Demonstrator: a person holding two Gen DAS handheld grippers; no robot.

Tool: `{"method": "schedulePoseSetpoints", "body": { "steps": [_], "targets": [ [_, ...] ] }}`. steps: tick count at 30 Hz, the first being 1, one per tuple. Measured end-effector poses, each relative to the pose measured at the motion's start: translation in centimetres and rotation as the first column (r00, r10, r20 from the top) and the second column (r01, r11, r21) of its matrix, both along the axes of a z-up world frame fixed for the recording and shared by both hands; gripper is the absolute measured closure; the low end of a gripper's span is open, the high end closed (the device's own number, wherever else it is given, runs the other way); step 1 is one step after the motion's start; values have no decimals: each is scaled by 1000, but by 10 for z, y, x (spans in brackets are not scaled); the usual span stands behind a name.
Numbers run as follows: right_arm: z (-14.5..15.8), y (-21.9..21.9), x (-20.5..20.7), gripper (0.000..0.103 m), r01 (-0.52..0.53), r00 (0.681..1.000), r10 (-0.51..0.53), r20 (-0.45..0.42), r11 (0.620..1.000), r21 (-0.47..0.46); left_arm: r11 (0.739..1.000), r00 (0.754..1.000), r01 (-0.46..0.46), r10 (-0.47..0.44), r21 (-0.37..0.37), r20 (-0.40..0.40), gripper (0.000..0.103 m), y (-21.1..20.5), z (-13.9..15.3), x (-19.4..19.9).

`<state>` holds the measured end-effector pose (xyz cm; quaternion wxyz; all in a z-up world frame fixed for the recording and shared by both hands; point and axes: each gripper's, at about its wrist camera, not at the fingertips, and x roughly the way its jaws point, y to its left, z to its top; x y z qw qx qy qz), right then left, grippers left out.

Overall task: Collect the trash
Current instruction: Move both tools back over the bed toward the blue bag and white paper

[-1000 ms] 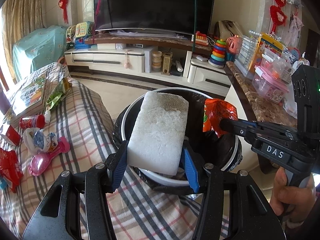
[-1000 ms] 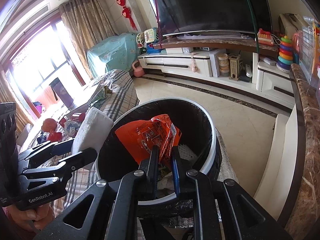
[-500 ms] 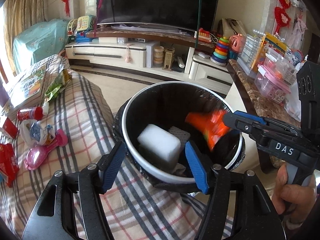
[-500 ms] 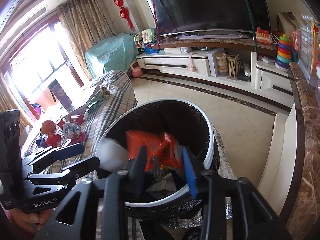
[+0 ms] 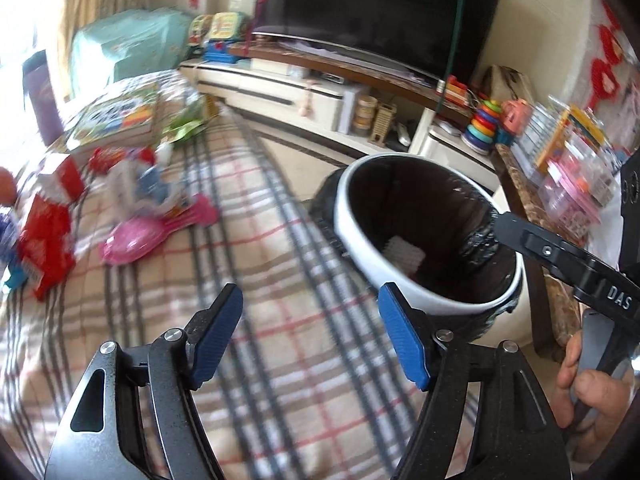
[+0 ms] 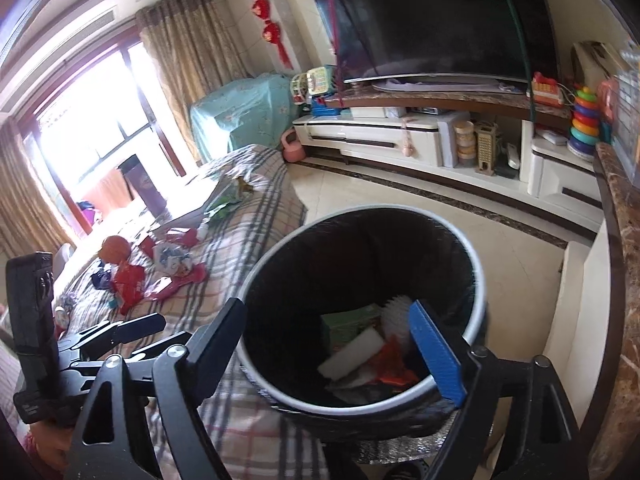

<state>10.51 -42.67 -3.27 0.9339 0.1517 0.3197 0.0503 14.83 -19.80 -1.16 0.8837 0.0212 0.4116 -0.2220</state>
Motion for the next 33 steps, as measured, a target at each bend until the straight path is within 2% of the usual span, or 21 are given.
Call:
{"method": "schedulePoseSetpoints", "body": {
  "steps": [7,18,33],
  "targets": [
    [-2,33,7,13,-66,998,66,-4,998,5,995,995,-100,100,-7,-8,28,45,-5,-5],
    [-4,88,19,12,-182,983,182,-6,983,-1,964,964,-264,262,-35,-50,28,114,-17,-8],
    [-14,136,39,11,-277,960,277,-44,961,-9,922,922,-384,381,-52,-63,27,168,-17,-5]
  ]
}}
